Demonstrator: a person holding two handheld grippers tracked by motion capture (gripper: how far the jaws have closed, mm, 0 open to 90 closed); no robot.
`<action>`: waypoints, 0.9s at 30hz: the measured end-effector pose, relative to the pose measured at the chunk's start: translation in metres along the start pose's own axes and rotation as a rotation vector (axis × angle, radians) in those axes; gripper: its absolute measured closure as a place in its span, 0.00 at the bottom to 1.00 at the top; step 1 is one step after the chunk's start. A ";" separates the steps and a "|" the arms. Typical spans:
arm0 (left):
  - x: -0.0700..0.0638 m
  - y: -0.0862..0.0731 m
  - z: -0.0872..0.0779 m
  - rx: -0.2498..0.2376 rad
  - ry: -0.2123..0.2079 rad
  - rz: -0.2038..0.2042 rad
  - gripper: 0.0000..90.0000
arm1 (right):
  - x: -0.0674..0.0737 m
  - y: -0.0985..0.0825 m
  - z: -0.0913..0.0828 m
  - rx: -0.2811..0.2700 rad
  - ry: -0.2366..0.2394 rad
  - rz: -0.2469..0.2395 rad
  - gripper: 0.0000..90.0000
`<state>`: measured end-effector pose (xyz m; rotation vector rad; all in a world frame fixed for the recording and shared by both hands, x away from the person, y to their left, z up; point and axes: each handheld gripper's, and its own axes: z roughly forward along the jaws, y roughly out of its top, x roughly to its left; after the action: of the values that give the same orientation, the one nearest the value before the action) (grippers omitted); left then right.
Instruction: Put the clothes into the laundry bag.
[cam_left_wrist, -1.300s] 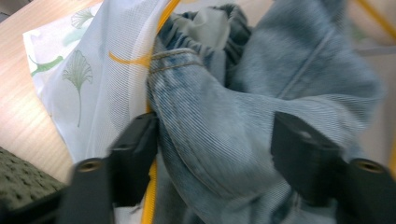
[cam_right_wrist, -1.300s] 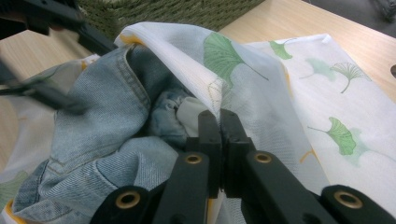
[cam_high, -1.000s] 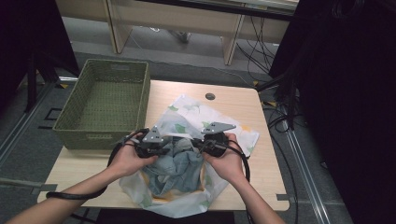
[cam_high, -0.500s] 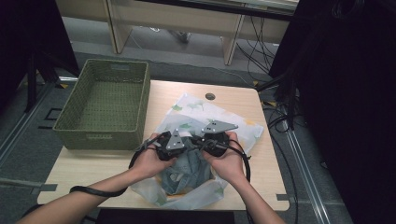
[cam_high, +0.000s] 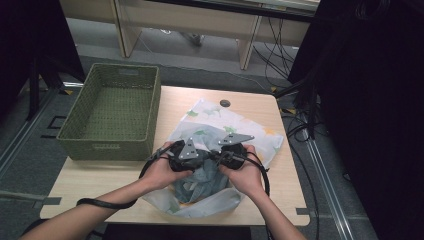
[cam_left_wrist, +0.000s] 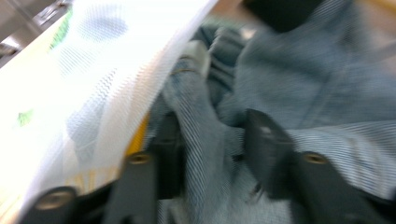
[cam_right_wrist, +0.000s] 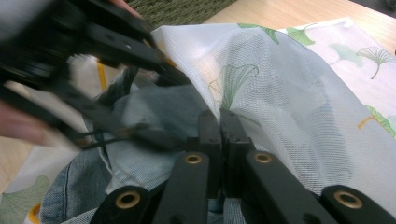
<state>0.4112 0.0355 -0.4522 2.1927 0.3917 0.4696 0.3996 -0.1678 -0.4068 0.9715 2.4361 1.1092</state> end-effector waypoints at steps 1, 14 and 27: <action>-0.001 0.001 -0.007 -0.005 -0.012 0.008 0.54 | 0.000 0.000 0.000 0.002 -0.001 0.003 1.00; -0.036 -0.023 -0.057 0.072 -0.191 0.174 0.49 | 0.001 0.003 0.000 0.000 -0.007 -0.004 1.00; -0.052 -0.035 -0.026 0.203 -0.345 0.193 0.52 | 0.002 0.002 0.002 0.012 -0.004 -0.008 1.00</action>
<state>0.3498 0.0515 -0.4751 2.4643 0.0413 0.1510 0.3996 -0.1645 -0.4064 0.9656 2.4447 1.0901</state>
